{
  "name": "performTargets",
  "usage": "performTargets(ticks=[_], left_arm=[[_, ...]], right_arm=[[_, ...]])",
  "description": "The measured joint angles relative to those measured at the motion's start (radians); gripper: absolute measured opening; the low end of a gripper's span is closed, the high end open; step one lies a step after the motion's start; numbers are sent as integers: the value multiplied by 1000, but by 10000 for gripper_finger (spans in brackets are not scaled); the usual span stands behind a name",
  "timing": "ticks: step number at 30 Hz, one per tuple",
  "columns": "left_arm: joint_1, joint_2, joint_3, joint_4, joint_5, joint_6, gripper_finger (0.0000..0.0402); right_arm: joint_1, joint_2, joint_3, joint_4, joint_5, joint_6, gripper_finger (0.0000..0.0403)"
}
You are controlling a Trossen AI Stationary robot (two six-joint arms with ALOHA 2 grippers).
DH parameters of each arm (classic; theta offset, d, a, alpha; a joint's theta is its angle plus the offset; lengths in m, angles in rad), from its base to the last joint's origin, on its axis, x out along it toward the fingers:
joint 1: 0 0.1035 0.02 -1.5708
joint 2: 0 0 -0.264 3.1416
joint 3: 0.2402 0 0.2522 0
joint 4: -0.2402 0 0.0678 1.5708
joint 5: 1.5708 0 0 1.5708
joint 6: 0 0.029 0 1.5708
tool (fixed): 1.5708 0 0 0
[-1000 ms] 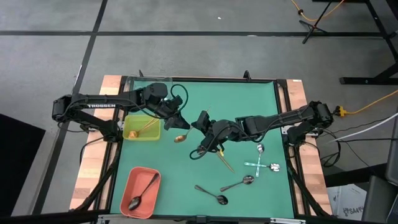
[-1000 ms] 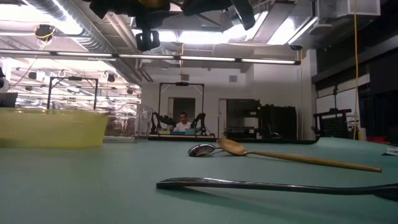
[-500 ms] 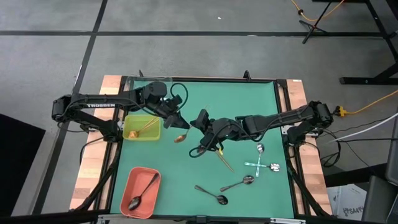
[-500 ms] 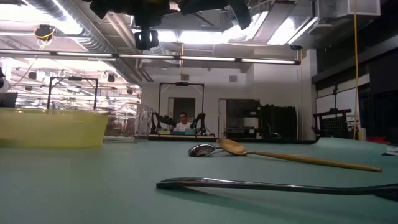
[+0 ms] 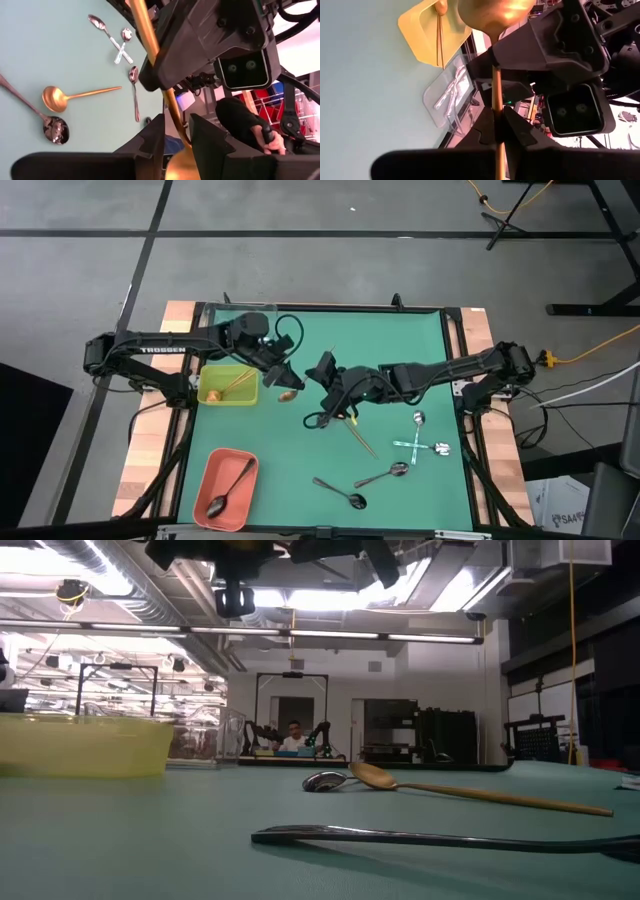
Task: Sort silverware by color (type)
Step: Put the gold spoon into the yellow bin
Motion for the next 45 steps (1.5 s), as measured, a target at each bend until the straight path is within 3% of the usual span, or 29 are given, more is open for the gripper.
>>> performTargets(ticks=[5, 16, 28, 37, 45], left_arm=[[0, 0, 0, 20, -1, 0, 74], [2, 1, -2, 12, -15, -41, 13], [1, 1, -2, 19, -35, -36, 11], [1, 1, -2, 19, -98, -18, 10], [5, 0, -1, 2, -298, 33, 10]], right_arm=[[1, 0, 0, 1, -13, 0, 1], [2, -2, 2, -5, -11, -6, 13], [2, -2, 2, -4, -12, 3, 39], [2, -2, 2, -13, -10, 16, 78], [2, -1, 2, -14, 91, 11, 88]])
